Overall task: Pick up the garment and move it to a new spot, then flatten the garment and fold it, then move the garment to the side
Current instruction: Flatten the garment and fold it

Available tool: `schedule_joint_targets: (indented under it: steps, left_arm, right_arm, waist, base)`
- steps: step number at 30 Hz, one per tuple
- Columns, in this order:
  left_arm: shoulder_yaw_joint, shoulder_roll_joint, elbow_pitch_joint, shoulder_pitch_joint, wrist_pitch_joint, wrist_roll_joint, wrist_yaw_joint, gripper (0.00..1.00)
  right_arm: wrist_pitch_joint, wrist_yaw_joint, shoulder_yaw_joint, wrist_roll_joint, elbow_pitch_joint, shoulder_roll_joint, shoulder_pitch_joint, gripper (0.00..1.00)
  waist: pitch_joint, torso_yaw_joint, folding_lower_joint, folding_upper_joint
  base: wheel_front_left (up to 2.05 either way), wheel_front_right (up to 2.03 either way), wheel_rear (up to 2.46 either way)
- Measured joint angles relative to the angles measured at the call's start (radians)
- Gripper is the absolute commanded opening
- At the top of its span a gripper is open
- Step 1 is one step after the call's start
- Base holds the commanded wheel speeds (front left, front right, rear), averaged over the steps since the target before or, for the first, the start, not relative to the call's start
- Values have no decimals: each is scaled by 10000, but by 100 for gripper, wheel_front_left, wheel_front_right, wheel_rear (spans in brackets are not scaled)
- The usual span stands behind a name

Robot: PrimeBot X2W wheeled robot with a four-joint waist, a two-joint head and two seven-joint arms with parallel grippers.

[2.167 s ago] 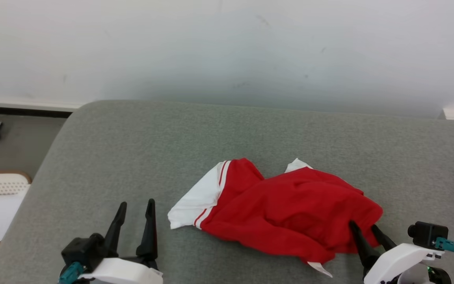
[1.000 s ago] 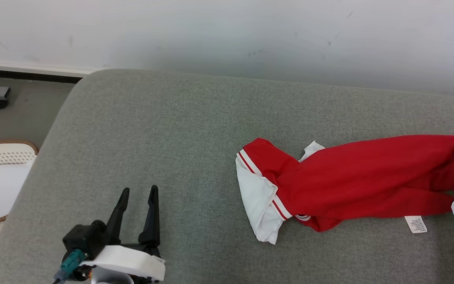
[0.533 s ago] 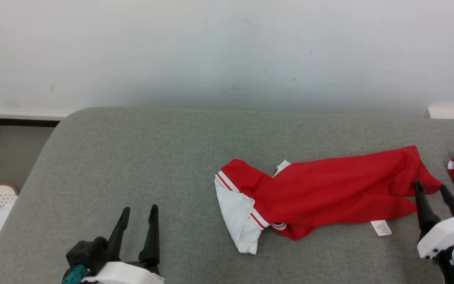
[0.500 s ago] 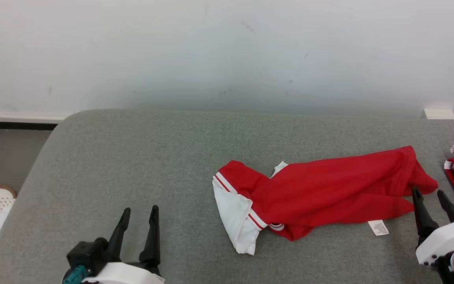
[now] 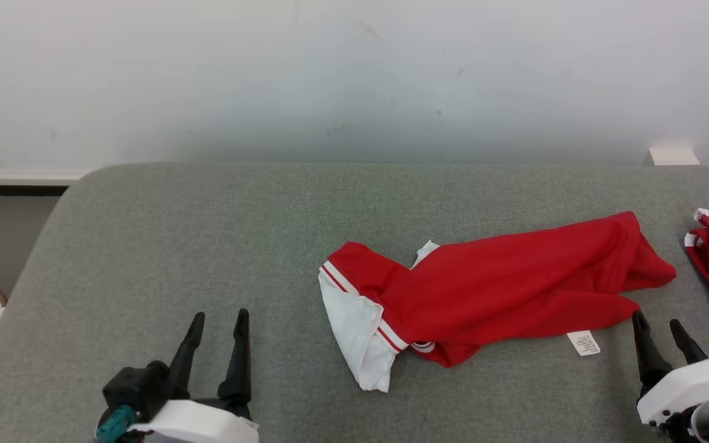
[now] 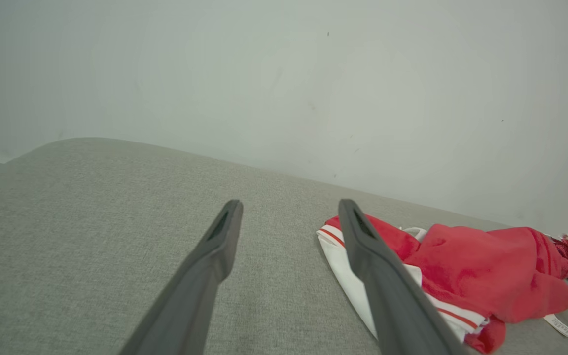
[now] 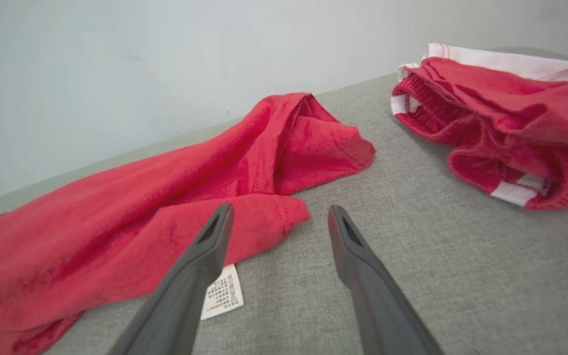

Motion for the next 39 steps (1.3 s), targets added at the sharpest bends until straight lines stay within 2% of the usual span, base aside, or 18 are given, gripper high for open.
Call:
schedule_joint_targets:
  steps: [5,11,12,13,14,15,16,22,27,34,39]
  left_arm:
    - [-4,-2,-6,-263,2,10,-42,100]
    - [73,0,17,-470,2,23,-71,100]
    - [88,0,19,-494,0,25,-71,100]
    - [98,0,19,-504,0,23,-73,100]
    - [100,0,25,-508,2,23,-73,100]
    - [102,0,31,-508,2,23,-79,100]
    - [105,2,42,-509,2,23,-82,100]
    - [127,0,90,-487,0,23,-69,100]
    - [201,0,107,-275,0,23,-38,100]
    - [224,0,88,79,2,23,15,100]
    - [259,0,79,141,2,61,-29,100]
  right_arm:
    - [1007,0,17,267,617,-59,-1041,100]
    - [2128,0,-2,278,1981,-234,-1991,100]
    - [2274,0,33,282,2086,-226,-2089,95]
    - [2389,0,69,359,2123,-190,-2172,51]
    - [2458,0,90,477,2136,-150,-2219,42]
    - [2460,0,123,543,2146,-130,-2227,15]
    - [2470,0,157,571,2163,-127,-2225,0]
    - [2224,0,435,922,1896,-159,-1994,0]
    - [1733,0,583,1235,859,-430,-1372,0]
    - [1937,2,642,1687,-1478,-1231,647,0]
    - [2144,0,-40,1676,-2349,-1695,2154,0]
  waist:
    - [462,149,0,0]
    - [845,444,1,0]
    - [872,491,1,0]
    - [900,525,1,0]
    - [916,555,1,0]
    - [922,579,1,0]
    - [913,592,1,0]
    - [702,563,1,0]
    - [395,383,0,0]
    - [5,-72,0,0]
    - [-118,-400,0,0]
  base:
    - [0,0,0]
    - [0,0,0]
    - [0,0,0]
    - [0,0,0]
    - [0,0,0]
    - [0,0,0]
    - [0,0,0]
    - [0,0,0]
    - [0,0,0]
    - [0,0,0]
    - [0,0,0]
